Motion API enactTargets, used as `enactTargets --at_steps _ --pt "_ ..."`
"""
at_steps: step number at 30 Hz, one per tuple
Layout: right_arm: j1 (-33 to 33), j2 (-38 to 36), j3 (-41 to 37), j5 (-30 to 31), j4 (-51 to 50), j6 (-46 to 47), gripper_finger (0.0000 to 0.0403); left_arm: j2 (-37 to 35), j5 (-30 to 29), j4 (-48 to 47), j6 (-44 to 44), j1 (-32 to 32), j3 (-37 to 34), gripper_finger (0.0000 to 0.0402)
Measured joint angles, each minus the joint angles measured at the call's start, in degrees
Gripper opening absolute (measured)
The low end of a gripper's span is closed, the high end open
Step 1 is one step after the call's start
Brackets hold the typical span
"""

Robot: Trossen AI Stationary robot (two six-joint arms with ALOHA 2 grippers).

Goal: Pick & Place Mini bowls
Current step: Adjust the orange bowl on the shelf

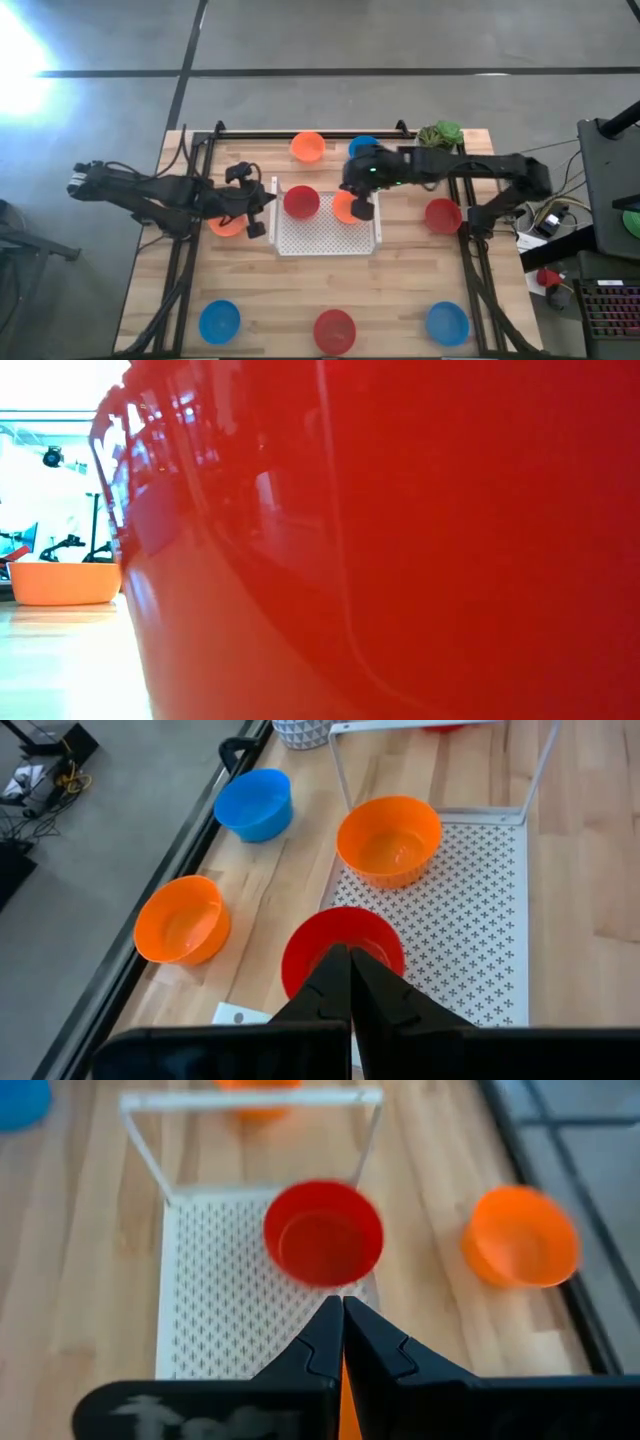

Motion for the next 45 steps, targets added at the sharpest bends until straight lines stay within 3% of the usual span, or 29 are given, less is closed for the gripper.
enactTargets --at_steps 5,14,34,45 --pt "0.07 7.38 4.92 -3.38 -5.9 -1.12 0.0008 -0.02 0.04 0.28 -0.04 -0.02 -0.45 0.0" --pt "-1.0 15.87 5.17 -3.73 -7.51 -1.58 0.0008 0.09 0.07 0.28 -0.04 -0.1 -0.46 0.0" --pt "-4.39 26.41 4.73 -3.28 -8.0 -1.35 0.0008 0.09 0.22 1.02 -0.43 -0.08 -2.31 0.0" --pt "-6.89 26.82 4.8 -2.51 -6.13 -1.35 0.0008 0.09 0.28 1.44 -1.51 -0.08 -3.46 0.0"
